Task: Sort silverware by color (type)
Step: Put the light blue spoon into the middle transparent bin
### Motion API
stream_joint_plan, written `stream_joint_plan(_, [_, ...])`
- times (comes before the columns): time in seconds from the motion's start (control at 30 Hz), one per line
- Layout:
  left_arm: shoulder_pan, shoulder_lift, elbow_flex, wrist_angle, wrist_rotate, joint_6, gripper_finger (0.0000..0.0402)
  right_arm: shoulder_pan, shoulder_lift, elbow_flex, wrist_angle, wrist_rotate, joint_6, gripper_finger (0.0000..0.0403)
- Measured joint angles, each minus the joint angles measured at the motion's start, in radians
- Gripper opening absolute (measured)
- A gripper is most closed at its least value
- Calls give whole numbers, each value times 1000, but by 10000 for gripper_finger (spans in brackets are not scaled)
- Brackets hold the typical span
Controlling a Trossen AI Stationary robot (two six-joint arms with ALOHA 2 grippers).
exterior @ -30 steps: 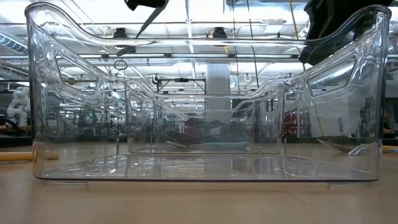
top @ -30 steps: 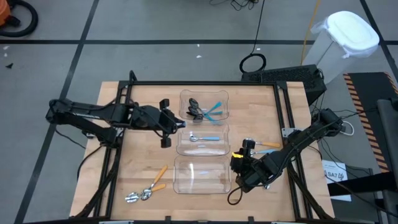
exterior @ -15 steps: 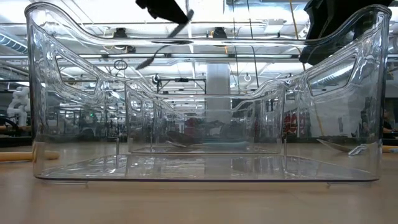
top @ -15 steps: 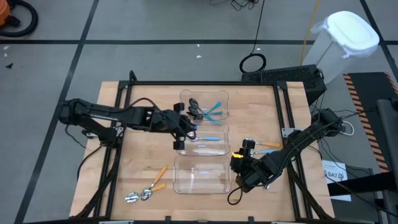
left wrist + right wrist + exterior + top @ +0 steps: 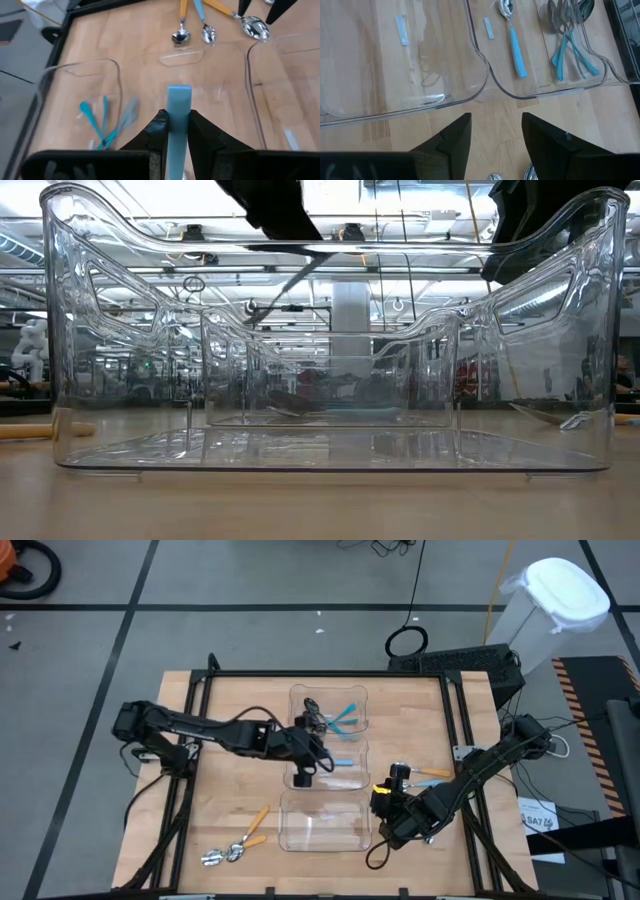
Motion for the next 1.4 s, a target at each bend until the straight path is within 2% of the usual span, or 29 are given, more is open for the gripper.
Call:
stream_joint_plan(0.23, [5,68,0,47,28,-1,53,0,0,0,0,0,0,171])
stream_joint_plan(0.8, [44,175,0,47,56,-25,53,0,0,0,0,0,-3,171])
stream_joint_plan(1.4, [57,216,1,59,59,-57,53,0,0,0,0,0,-4,171])
